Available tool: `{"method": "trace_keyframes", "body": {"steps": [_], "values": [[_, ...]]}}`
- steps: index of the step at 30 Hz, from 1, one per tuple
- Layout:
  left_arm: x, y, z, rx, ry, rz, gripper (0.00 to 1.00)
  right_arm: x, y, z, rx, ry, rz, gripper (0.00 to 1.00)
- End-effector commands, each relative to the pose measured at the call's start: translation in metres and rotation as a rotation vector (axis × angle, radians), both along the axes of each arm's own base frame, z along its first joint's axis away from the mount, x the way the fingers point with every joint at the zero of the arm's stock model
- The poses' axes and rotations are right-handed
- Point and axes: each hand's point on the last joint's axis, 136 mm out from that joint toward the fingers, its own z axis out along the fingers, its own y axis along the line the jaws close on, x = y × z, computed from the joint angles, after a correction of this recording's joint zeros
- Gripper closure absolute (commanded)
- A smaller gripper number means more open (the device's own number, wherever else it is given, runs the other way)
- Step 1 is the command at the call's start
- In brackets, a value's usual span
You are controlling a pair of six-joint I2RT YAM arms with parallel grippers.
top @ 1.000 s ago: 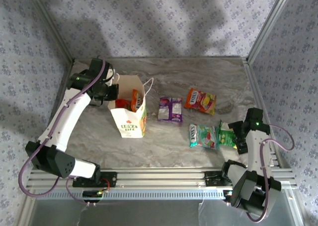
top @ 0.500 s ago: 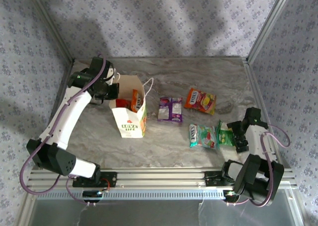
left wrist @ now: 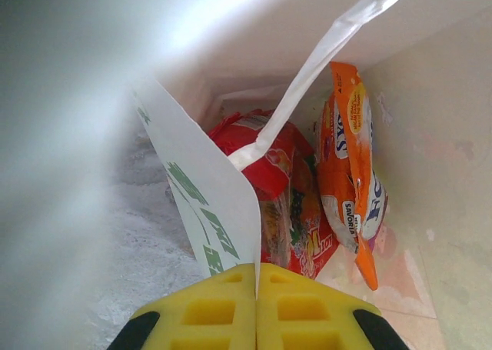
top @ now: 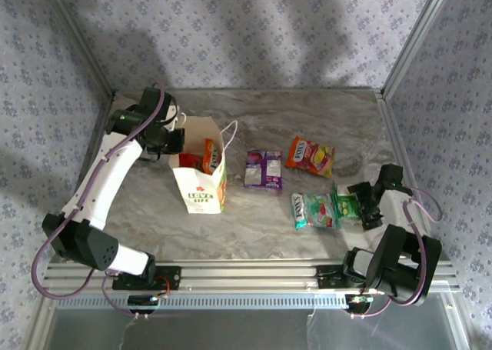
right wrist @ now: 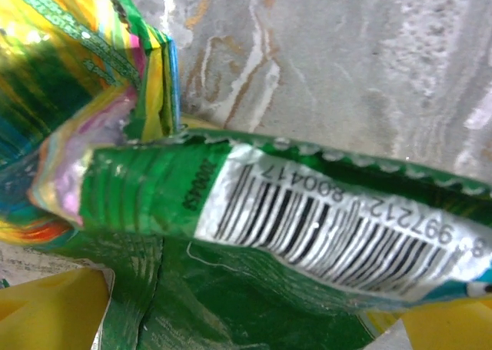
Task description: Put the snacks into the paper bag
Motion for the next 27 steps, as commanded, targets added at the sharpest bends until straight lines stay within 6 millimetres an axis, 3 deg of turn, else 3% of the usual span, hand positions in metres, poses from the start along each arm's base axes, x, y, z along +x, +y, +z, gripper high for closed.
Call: {"method": "trace_keyframes", "body": {"steps": [1, 7, 13, 16, 22, 27], "values": [[-0.003, -0.002, -0.001, -0.003, 0.021, -0.007, 0.94, -0.005, 0.012, -0.015, 0.062, 0.020, 0.047, 0.02], [-0.005, 0.000, 0.001, 0.001, 0.015, -0.002, 0.94, 0.000, 0.024, -0.025, 0.129, 0.015, 0.118, 0.05], [-0.006, 0.001, 0.002, 0.001, 0.010, 0.002, 0.94, 0.006, 0.026, -0.019, 0.120, -0.039, 0.154, 0.11], [-0.007, 0.002, 0.001, 0.002, 0.010, 0.003, 0.94, 0.007, 0.023, -0.016, 0.099, -0.052, 0.169, 0.19], [-0.008, 0.002, 0.001, -0.001, 0.007, 0.003, 0.94, 0.014, 0.019, -0.007, 0.066, -0.079, 0.206, 0.45], [-0.008, 0.001, 0.000, -0.002, 0.002, 0.000, 0.94, 0.022, 0.013, 0.013, 0.014, -0.120, 0.235, 0.47]]}}
